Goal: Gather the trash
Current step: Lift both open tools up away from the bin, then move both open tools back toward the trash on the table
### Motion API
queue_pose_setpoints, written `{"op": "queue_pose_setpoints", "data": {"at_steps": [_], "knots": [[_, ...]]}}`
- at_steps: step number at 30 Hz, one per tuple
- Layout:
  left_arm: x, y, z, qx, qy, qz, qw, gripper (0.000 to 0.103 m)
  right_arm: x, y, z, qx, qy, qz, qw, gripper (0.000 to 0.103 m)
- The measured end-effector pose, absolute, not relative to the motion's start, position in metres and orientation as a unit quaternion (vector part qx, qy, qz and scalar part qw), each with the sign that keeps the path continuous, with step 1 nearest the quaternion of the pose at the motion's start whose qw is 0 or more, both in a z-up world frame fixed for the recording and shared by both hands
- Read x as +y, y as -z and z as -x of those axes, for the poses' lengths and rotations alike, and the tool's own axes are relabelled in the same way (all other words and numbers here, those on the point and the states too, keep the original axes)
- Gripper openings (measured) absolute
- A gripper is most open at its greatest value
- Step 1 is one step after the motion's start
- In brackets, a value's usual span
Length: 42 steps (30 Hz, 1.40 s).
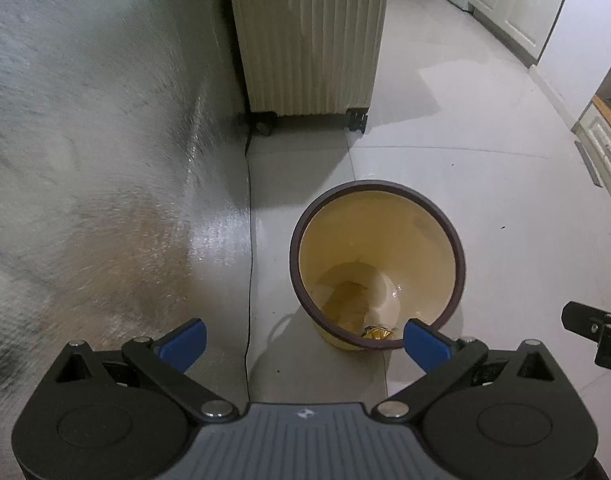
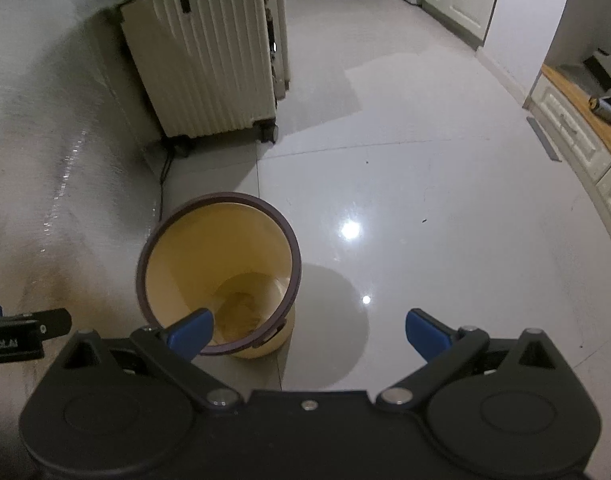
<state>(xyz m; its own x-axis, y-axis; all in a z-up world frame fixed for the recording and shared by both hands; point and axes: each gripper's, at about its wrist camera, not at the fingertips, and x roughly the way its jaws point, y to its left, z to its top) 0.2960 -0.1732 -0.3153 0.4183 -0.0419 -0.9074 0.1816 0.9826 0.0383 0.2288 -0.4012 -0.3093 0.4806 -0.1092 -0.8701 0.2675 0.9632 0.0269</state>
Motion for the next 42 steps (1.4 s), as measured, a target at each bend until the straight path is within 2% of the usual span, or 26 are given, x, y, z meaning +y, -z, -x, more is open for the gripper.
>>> {"op": "queue_pose_setpoints", "data": {"at_steps": [11,23,30,42], "knots": [[-0.175,0.232,-0.235,0.483,0.087,-0.059,0.869,0.103,-0.404,0.220,-0.151,0.437,0.136,-0.076,0.886,0.103],[-0.169,0.121,-0.165,0.381,0.120,-0.047,0.916,0.103,-0.394,0.117,-0.076,0.340,0.153,-0.070,0.925,0.103],[-0.152,0.066,-0.130,0.324,0.122,-0.037,0.937,0.103,-0.382,0.074,-0.047,0.287,0.156,-0.069,0.943,0.103],[-0.095,0.002,-0.079,0.250,0.095,-0.022,0.963,0.103,-0.334,0.012,-0.018,0.201,0.128,-0.058,0.970,0.103]]}}
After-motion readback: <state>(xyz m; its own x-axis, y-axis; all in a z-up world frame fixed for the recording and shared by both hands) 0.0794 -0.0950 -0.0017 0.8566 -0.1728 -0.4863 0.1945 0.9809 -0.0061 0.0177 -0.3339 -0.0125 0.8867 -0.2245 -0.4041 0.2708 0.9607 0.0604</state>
